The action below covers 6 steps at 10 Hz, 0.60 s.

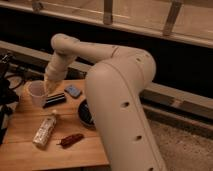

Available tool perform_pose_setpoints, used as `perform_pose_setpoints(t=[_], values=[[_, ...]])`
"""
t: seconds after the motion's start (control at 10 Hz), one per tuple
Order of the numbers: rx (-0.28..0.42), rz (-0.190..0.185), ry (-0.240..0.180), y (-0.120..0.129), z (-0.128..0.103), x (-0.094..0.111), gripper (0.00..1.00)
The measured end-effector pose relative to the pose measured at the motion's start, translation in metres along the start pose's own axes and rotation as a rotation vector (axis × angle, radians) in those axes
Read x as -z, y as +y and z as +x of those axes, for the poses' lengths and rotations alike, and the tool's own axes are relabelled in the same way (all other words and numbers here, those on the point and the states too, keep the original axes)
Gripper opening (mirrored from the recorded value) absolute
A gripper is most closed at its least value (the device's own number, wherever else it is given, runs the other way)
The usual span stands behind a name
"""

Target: Pick up the ceramic cup

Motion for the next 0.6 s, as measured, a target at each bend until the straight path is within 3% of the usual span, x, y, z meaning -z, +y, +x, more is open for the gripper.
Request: perform_pose_setpoints(t=[0.3,0.6], values=[[0.017,0.006,0.026,0.005,0.008,-0.002,0.0],[0.017,0.009,0.019,0.006,0.004,-0.004,0.0]])
